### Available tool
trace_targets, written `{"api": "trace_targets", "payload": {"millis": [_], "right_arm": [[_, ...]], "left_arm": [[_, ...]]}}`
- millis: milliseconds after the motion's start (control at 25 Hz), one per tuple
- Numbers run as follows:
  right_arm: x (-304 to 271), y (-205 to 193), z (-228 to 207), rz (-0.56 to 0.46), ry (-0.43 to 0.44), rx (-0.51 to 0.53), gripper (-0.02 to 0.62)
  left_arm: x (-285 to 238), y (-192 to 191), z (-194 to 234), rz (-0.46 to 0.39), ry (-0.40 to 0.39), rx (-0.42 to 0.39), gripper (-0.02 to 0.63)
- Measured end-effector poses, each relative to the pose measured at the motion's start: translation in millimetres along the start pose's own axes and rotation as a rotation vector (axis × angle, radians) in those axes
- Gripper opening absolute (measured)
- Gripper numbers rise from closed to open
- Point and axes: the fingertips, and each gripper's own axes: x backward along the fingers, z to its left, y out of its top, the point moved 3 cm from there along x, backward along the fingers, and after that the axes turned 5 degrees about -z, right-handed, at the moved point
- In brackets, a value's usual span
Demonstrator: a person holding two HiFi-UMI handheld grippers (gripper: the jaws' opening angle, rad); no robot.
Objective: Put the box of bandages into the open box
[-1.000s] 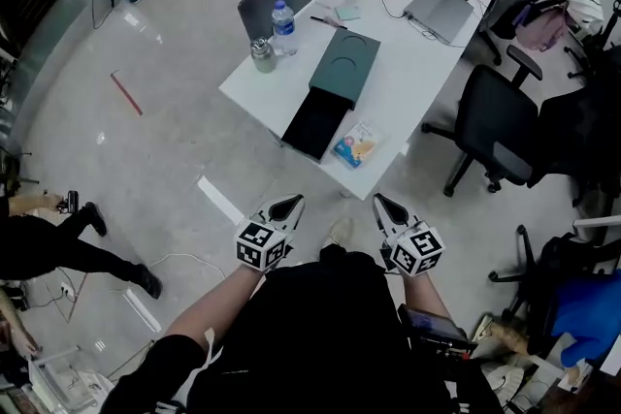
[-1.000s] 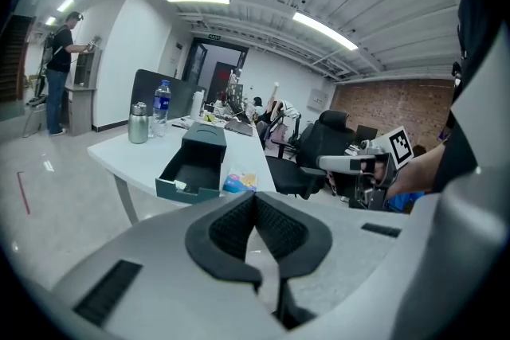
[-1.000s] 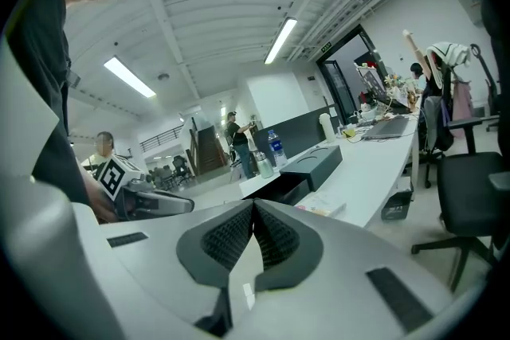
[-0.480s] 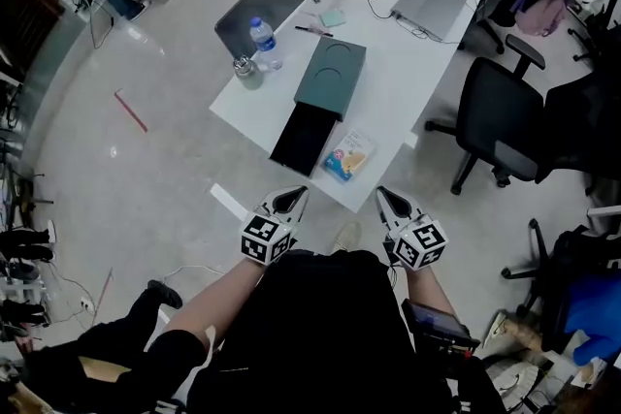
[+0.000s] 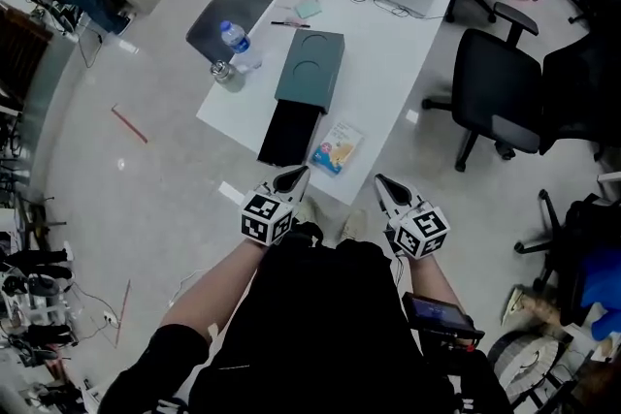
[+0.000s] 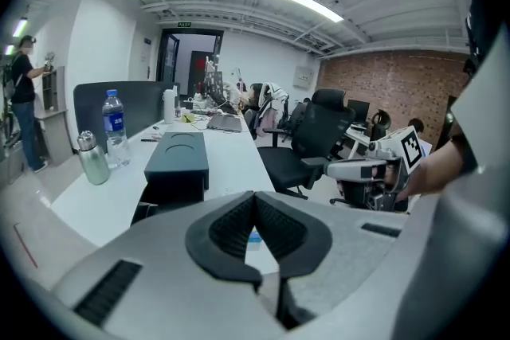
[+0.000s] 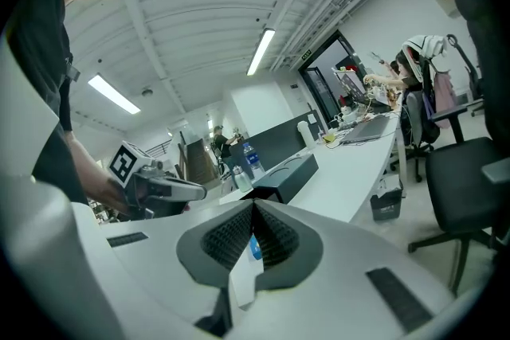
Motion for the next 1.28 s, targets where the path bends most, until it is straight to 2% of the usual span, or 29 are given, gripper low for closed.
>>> {"api": "trace_targets", "payload": {"millis": [440, 560, 800, 920, 1200, 1280], "right_arm": [[0, 0, -17, -0.005, -0.103, -0.020, 0.026], [-5, 1, -19, -0.003, -0.131, -0.026, 0.026], [-11, 4, -24, -0.007, -0.160, -0.038, 0.026], [-14, 6, -26, -0.008, -0.161, -0.048, 0.026], [-19, 8, -30, -0.010, -0.156, -0.065, 0.026], [-19, 7, -31, -0.009, -0.154, -0.070, 0.026]], "left_arm": [[-49, 12, 0, 0.056, -0.078, -0.014, 0.009], [-61, 7, 3, 0.107, -0.083, -0.020, 0.009], [-88, -6, 13, 0.238, -0.054, 0.032, 0.009], [-101, -10, 16, 0.295, -0.039, 0.010, 0.015], [-124, -29, 18, 0.454, -0.045, -0.034, 0.127], [-128, -32, 18, 0.499, -0.046, -0.046, 0.183]]}}
